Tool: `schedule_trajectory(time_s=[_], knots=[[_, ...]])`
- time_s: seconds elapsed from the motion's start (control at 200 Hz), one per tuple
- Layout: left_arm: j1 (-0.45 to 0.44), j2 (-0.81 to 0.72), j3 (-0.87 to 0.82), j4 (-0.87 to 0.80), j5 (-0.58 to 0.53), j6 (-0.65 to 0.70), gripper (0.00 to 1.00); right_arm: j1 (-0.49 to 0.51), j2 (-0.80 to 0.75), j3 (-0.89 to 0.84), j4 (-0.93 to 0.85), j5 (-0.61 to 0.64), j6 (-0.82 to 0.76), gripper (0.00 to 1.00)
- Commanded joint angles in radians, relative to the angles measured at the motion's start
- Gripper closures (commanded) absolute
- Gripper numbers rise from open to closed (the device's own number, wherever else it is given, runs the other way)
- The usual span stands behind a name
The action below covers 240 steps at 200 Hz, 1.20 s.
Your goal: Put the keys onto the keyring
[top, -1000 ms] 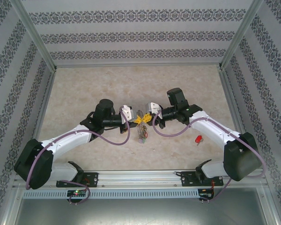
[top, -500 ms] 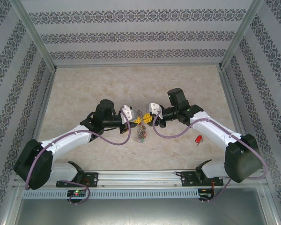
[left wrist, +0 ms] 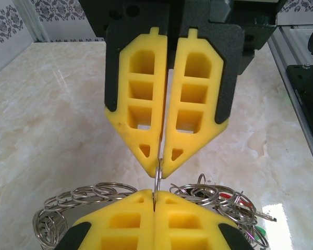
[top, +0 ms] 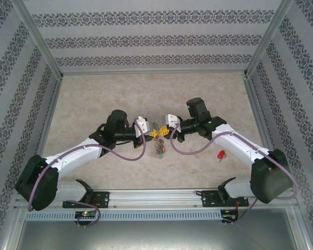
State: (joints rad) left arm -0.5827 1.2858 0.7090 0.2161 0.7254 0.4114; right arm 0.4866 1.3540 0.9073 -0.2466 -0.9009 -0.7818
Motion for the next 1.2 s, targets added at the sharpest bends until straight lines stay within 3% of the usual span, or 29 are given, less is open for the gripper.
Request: schedule_trajectory(time_s=[0.0,0.055,0.17,0.505,0.6,0.669,0.974,1.054,1.104,1.194], knots=[[-0.006,-0.003,0.045,0.028,0.02,-0.006,1.0,0.012,0.007,-0.011,0.01,-0.033,-0.016,0.96],[-0.007,-0.003,0.045,0.029,0.021,-0.01,1.0,0.014,0.005,-0.012,0.011,-0.035,-0.017,1.0],[-0.007,0.0,0.044,0.031,0.026,-0.011,0.92,0.012,-0.001,-0.014,0.026,-0.061,-0.011,1.0],[-0.007,0.019,0.046,0.043,0.032,-0.019,0.87,0.009,-0.001,-0.014,0.059,-0.112,0.033,1.0],[-0.006,0.018,0.046,0.042,0.032,-0.019,0.89,0.009,0.0,-0.013,0.064,-0.115,0.036,1.0],[-0.006,0.017,0.045,0.044,0.034,-0.016,1.0,0.009,0.002,-0.015,0.062,-0.113,0.038,1.0],[-0.007,-0.015,0.035,0.023,0.007,-0.005,1.0,0.003,-0.007,-0.03,0.051,-0.052,0.052,1.0],[-0.006,-0.022,0.034,0.025,-0.001,-0.006,1.0,0.003,-0.018,-0.034,0.052,-0.044,0.075,0.97],[-0.007,-0.026,0.029,0.031,-0.014,-0.009,1.0,0.003,-0.035,-0.037,0.056,-0.043,0.11,0.86],[-0.006,-0.038,0.032,0.018,-0.037,-0.007,1.0,-0.002,-0.096,-0.056,0.064,-0.036,0.183,0.85]])
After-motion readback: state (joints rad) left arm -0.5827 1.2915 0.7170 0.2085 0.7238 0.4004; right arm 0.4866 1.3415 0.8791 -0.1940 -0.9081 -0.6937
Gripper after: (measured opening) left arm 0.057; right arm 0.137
